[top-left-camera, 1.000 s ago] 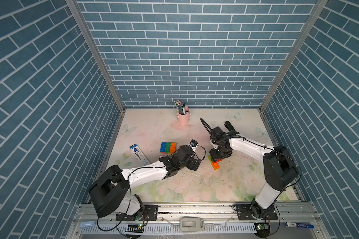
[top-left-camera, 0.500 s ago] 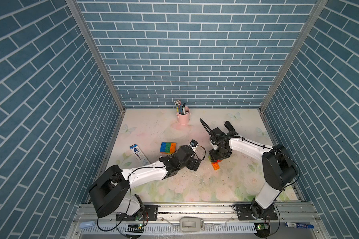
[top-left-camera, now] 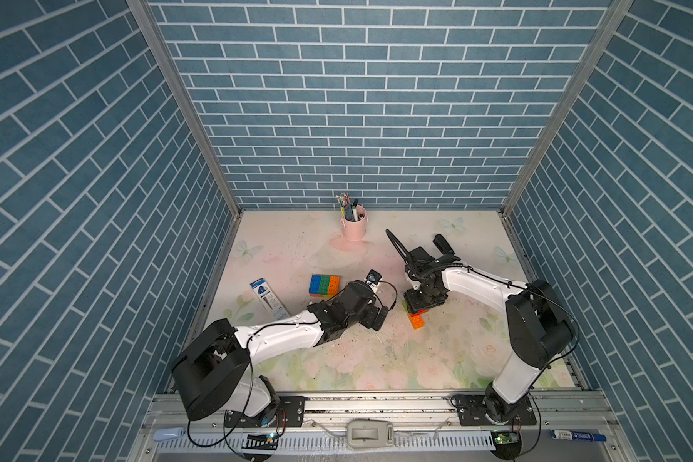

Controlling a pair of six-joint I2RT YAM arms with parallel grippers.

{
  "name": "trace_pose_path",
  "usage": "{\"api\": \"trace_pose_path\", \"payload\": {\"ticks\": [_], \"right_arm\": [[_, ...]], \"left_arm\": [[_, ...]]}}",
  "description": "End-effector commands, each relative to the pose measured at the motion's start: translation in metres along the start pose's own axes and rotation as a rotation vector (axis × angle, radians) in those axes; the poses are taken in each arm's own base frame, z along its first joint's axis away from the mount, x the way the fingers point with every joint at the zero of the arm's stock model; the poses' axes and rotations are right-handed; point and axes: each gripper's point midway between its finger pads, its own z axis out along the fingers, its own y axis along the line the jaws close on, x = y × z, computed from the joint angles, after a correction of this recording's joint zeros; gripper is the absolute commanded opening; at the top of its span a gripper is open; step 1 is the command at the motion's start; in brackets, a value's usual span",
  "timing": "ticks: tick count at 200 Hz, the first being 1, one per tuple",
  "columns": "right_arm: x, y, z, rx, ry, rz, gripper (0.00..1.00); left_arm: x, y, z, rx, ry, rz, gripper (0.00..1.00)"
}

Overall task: Assemble a rectangle with lego
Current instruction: Assemble the lego brick with the lego brick.

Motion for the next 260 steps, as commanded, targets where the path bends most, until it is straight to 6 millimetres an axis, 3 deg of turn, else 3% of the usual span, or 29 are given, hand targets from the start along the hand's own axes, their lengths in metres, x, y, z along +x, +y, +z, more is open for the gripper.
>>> {"api": "trace_pose_path", "payload": {"ticks": [1, 43, 132, 178, 209, 260], "right_arm": [[0.030, -0.009, 0.025, 0.059, 0.129, -0.013, 0.00], [0.030, -0.005, 0.025, 0.045, 0.139, -0.017, 0.00], [0.046, -0.010, 0.051, 0.082, 0.256, -0.017, 0.00], [0.027, -0.006, 0.039, 0.075, 0.193, -0.017, 0.00], [0.017, -0.001, 0.027, 0.050, 0.154, -0.018, 0.24], [0.010, 0.006, 0.015, 0.013, 0.125, -0.014, 0.55]], "left_arm": [[0.003, 0.000, 0.000, -0.001, 0.004, 0.005, 0.98], [0.006, 0.004, 0.001, -0.009, 0.004, 0.004, 0.98], [0.009, 0.010, 0.001, -0.018, 0.009, -0.003, 0.98], [0.007, 0.011, -0.001, -0.019, 0.002, -0.006, 0.98], [0.005, 0.011, -0.003, -0.021, -0.005, -0.007, 0.98], [0.002, 0.011, -0.006, -0.020, -0.015, -0.009, 0.99]]}}
